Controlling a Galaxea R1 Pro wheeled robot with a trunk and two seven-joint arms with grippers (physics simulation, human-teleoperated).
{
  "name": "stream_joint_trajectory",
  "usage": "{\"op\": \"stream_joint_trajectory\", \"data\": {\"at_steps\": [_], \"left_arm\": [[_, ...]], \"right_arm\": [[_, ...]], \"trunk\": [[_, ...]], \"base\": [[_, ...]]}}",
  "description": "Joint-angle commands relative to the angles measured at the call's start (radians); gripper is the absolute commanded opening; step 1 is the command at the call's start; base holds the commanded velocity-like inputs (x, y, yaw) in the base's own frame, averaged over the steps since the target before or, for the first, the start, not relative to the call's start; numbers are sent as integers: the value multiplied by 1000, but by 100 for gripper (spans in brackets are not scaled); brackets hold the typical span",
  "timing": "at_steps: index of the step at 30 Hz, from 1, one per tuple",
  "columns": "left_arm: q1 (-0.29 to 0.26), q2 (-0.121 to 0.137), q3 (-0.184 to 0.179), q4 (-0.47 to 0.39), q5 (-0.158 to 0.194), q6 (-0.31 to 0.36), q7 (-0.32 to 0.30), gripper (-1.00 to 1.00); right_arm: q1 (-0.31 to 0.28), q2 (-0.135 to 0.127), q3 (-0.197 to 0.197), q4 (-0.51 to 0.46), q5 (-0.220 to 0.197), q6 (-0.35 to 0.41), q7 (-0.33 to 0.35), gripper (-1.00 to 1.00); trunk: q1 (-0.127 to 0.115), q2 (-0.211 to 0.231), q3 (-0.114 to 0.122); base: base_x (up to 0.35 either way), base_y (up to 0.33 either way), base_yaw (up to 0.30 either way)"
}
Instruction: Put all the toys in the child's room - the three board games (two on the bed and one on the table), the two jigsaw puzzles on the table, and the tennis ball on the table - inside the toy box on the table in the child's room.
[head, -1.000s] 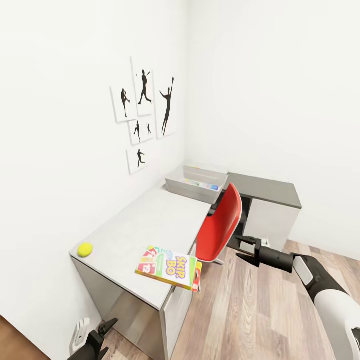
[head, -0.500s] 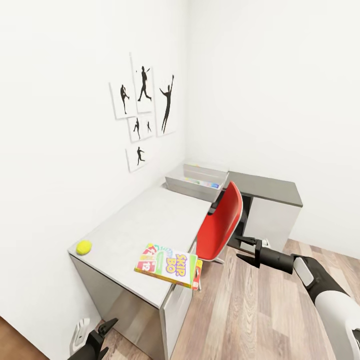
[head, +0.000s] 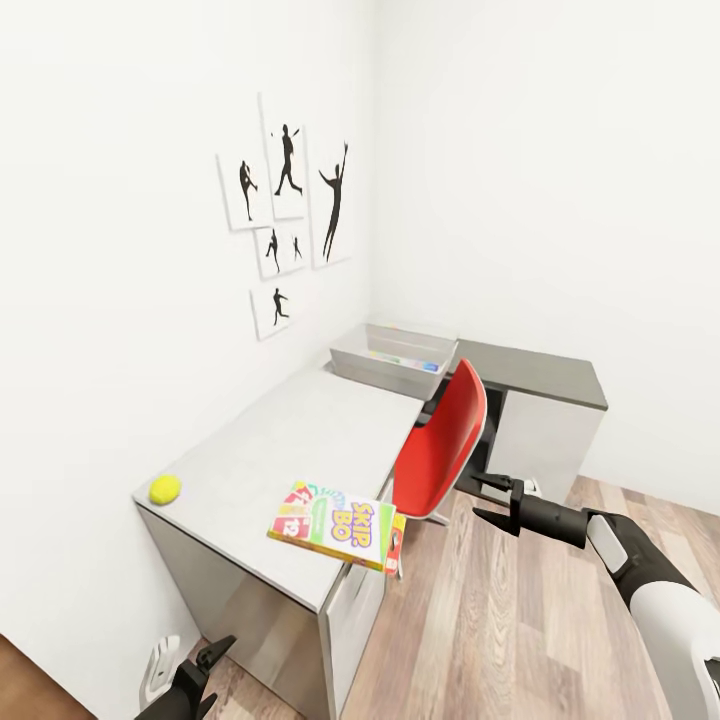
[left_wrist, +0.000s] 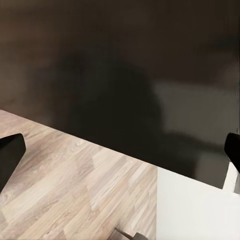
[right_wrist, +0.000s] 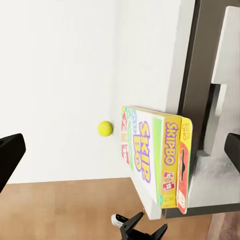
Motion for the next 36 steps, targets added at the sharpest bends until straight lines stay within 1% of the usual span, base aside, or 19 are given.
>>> {"op": "stream_joint_trajectory", "data": {"at_steps": [1, 26, 36], "left_arm": [[0, 0, 2, -1, 4, 6, -1, 100], [0, -1, 2, 0, 4, 3, -1, 100], [0, -1, 2, -1, 4, 3, -1, 100]], "right_arm": [[-1, 0, -3, 0, 5, 3, 5, 100], [-1, 7, -3, 18, 7, 3, -7, 100], [-1, 27, -2, 26, 8, 3, -12, 100]], "trunk": [[4, -8, -4], [100, -183, -82], [138, -253, -114]], "base": [[0, 0, 0], [0, 0, 0], [0, 0, 0]]}}
